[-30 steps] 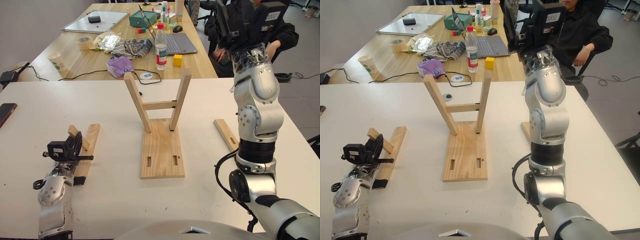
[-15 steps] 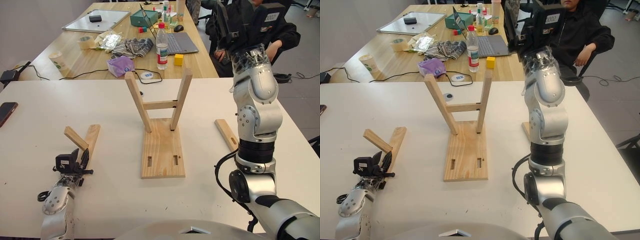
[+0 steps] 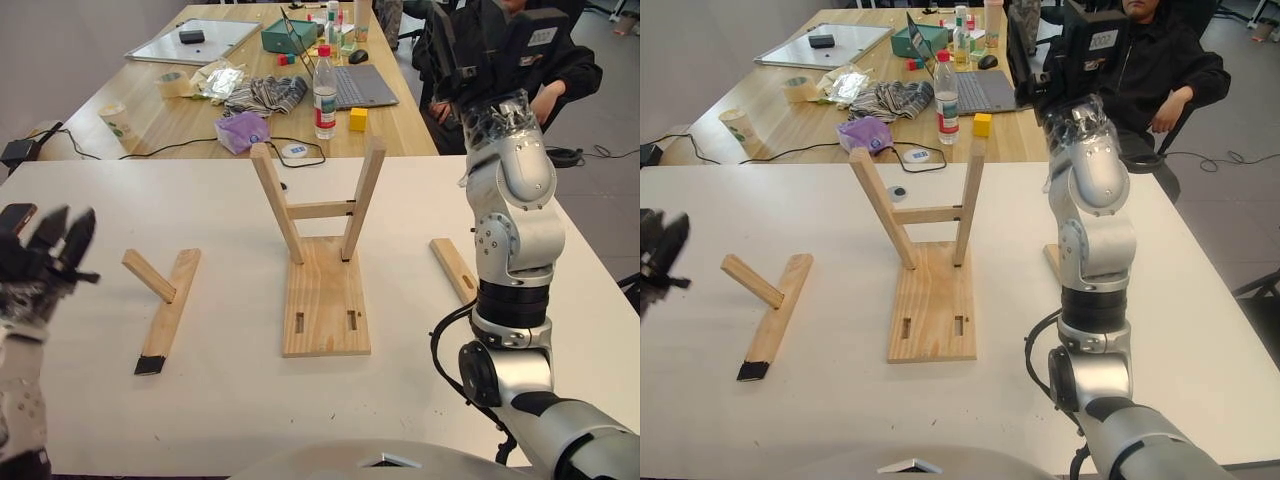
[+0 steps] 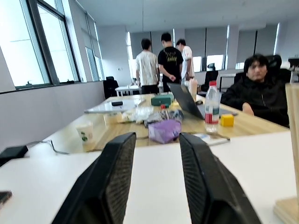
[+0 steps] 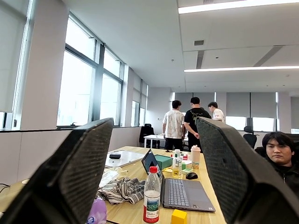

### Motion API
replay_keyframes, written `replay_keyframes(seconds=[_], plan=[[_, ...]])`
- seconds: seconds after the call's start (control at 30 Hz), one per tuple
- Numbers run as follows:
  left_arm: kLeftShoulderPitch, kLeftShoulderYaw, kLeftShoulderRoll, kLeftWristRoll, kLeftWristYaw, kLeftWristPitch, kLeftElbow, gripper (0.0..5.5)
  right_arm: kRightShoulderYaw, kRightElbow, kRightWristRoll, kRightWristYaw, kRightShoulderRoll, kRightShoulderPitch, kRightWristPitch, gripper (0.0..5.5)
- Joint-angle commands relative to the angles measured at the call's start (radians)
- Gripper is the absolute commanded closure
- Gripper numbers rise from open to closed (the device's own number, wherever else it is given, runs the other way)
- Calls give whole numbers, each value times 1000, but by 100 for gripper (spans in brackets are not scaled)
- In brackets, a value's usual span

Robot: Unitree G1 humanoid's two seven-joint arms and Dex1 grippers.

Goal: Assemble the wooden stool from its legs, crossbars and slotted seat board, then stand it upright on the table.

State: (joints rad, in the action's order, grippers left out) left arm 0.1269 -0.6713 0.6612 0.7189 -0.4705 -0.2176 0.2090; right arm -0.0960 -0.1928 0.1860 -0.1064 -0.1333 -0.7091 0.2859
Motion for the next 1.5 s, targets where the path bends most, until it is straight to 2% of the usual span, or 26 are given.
replay_keyframes(seconds=[0.03,0.17,0.33,0.5,0.83,1.03,1.23,1.5], plan=[[-226,-4,78,123,97,-146,-8,409,21,8,-12,-11,-3,-2,-10,227],[-305,89,56,142,122,-233,8,465,28,20,-10,-14,0,-1,-21,227],[-223,138,9,62,68,-214,-69,548,33,23,-11,-16,4,4,-29,227],[-199,146,-27,38,44,-208,-75,548,33,21,-12,-17,3,13,-30,227],[-367,143,-20,50,33,-195,-91,548,38,40,-10,-22,4,-1,-39,227],[-277,131,-68,-26,-5,-135,-249,548,25,62,-9,-26,-12,-3,-54,227],[-174,165,-148,-61,-3,-130,-242,548,23,78,-9,-33,-13,-14,-61,227],[-151,171,-136,-98,7,-132,-264,548,26,80,-14,-32,-9,-11,-58,227]])
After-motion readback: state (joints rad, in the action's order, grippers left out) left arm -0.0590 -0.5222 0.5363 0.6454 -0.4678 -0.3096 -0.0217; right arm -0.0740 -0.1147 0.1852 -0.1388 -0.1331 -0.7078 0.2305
